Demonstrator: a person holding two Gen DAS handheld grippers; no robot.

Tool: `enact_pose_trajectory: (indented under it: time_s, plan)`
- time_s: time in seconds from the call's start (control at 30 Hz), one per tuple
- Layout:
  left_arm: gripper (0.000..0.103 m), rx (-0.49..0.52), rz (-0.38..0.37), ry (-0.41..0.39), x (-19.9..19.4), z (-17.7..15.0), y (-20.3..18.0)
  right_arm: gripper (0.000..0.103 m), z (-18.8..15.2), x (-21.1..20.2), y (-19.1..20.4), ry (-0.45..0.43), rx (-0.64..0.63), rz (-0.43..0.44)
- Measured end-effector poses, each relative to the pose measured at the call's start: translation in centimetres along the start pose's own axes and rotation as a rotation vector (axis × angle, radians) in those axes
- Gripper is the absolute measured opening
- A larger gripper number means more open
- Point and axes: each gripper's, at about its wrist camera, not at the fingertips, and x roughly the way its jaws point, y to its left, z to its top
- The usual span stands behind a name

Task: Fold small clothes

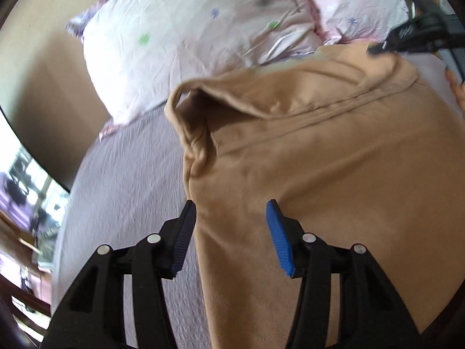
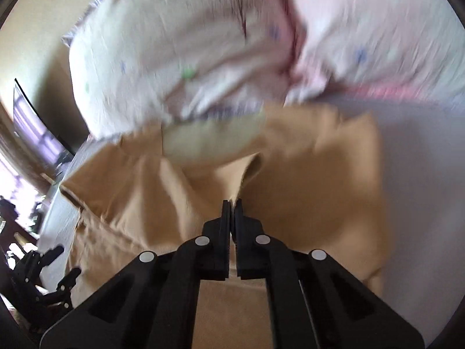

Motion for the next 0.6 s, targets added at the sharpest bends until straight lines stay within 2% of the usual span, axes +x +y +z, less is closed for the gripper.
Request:
enact_pose_trajectory:
  time_s: [0.07, 0.1, 0.13, 0.2, 0.23, 0.27, 0.33, 0.4, 0.47, 0.53, 0.57, 0.6]
  plan:
    - [0.051, -0.026, -0.009, -0.008, 0.1, -0.4, 0.3, 0.003, 0.8, -3.0, -1.8, -0.121, 0.061, -0.078]
    - [0.051, -0.030, -0.009, -0.010, 0.1, -0.5, 0.4, 0.003, 0.8, -4.0, -3.1, -0.155, 0.095, -0.137]
    - [0.051, -0.034, -0.009, -0.011, 0.4, -0.6, 0.7, 0.003, 0.5, -4.1, -3.9, -0.140, 0.111, -0.183]
    - [0.051, -0.043, -0.008, -0.017, 0.2, -0.8, 0.7, 0.004, -0.4, -2.3, -5.4, 0.015, 0.111, -0.270]
    - [0.051, -0.049, -0.012, -0.019, 0.1, -0.9, 0.8, 0.004, -1.1, -1.9, -6.3, 0.058, 0.145, -0.272]
    - [0.051, -0.056, -0.020, -0.021, 0.0, -0.9, 0.8, 0.006, -1.6, -2.4, -6.7, 0.042, 0.176, -0.261]
    - [0.052, -0.088, -0.062, -0.029, -0.4, -1.1, 1.4, 0.018, -1.7, -3.7, -6.4, -0.019, 0.182, -0.204]
    - [0.054, -0.120, -0.098, -0.051, -1.1, -1.3, 1.9, 0.050, -1.4, -4.2, -5.7, -0.058, 0.150, -0.151]
    - [0.057, -0.149, -0.106, -0.091, -2.6, -1.7, 2.1, 0.055, -0.8, -2.0, -5.1, -0.012, 0.123, -0.132]
    - [0.060, -0.200, -0.139, -0.138, -4.5, -2.5, 3.0, 0.055, -1.2, 2.4, -6.5, 0.168, 0.150, -0.120]
    - [0.063, -0.223, -0.162, -0.155, -5.1, -2.8, 3.5, 0.055, -1.6, 3.1, -7.0, 0.184, 0.149, -0.132]
    - [0.064, -0.249, -0.189, -0.169, -5.9, -3.4, 4.0, 0.054, -1.8, 2.3, -6.9, 0.148, 0.132, -0.146]
